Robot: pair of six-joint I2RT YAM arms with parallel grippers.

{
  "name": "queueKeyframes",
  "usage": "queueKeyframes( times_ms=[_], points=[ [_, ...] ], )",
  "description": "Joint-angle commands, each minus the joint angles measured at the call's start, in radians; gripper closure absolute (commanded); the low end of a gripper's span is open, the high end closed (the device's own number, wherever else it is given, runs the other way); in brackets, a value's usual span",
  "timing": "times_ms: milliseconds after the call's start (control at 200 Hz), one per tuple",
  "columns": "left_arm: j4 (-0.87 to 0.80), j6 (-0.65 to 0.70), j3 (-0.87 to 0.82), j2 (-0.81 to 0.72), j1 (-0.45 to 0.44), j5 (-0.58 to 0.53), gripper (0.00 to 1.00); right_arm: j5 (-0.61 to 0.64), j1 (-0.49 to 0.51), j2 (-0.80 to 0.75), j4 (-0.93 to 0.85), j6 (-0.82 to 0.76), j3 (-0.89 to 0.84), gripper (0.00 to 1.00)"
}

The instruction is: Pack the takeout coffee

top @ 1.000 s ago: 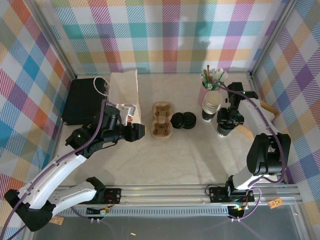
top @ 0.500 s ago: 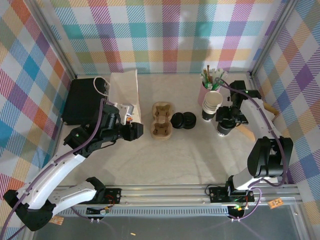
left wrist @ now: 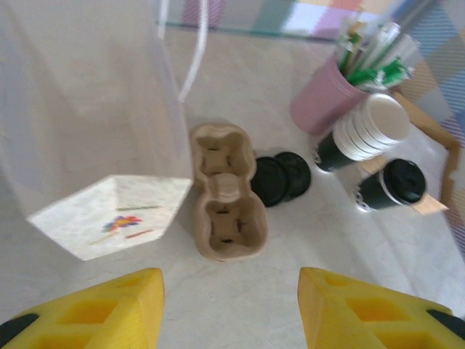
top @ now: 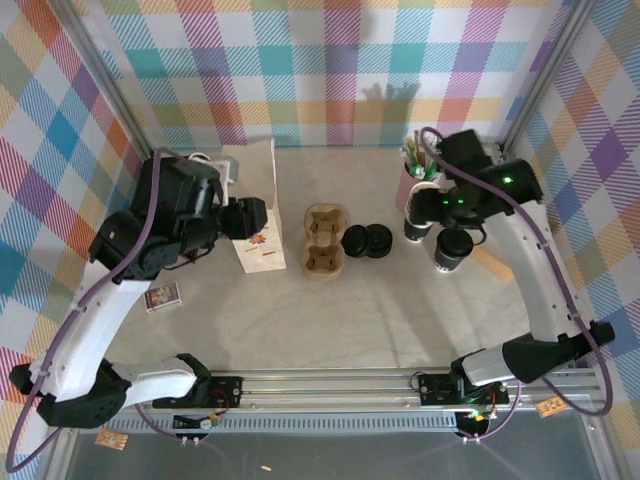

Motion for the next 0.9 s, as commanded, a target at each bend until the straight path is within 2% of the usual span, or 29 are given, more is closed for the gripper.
queueKeyframes(
  times_ms=[0, 75, 135, 220, 280, 475, 610, 800, 895],
  points=[
    [-0.216, 0.027, 0.119, 0.068, 0.065, -0.078, 0.48, 0.103, 0.194, 0.171, -0.203, 0.246, 0.175, 0.25],
    [-0.212, 0.063, 0.187, 0.092, 0.137, -0.030, 0.48, 0.145, 0.313, 0.319, -0.261, 0.314, 0.346, 0.27],
    [-0.211, 0.090, 0.240, 0.109, 0.171, -0.056, 0.49, 0.178, 0.381, 0.429, -0.275, 0.341, 0.451, 0.29],
    [-0.211, 0.105, 0.287, 0.122, 0.183, -0.119, 0.49, 0.191, 0.425, 0.546, -0.258, 0.374, 0.538, 0.36],
    [-0.197, 0.095, 0.272, 0.107, 0.184, -0.115, 0.49, 0.187, 0.441, 0.596, -0.203, 0.377, 0.540, 0.40],
    [-0.048, 0.057, -0.051, -0.084, 0.184, -0.001, 0.49, 0.230, 0.442, 0.692, -0.040, 0.392, 0.456, 0.52],
    [0.022, 0.018, -0.229, -0.199, 0.184, 0.060, 0.50, 0.232, 0.420, 0.724, 0.047, 0.372, 0.377, 0.54],
    [0.027, 0.048, -0.328, -0.287, 0.184, 0.012, 0.49, 0.066, 0.349, 0.774, 0.138, 0.349, 0.366, 0.49],
    [0.032, 0.067, -0.339, -0.311, 0.183, -0.019, 0.49, 0.043, 0.339, 0.792, 0.170, 0.338, 0.360, 0.48]
  ],
)
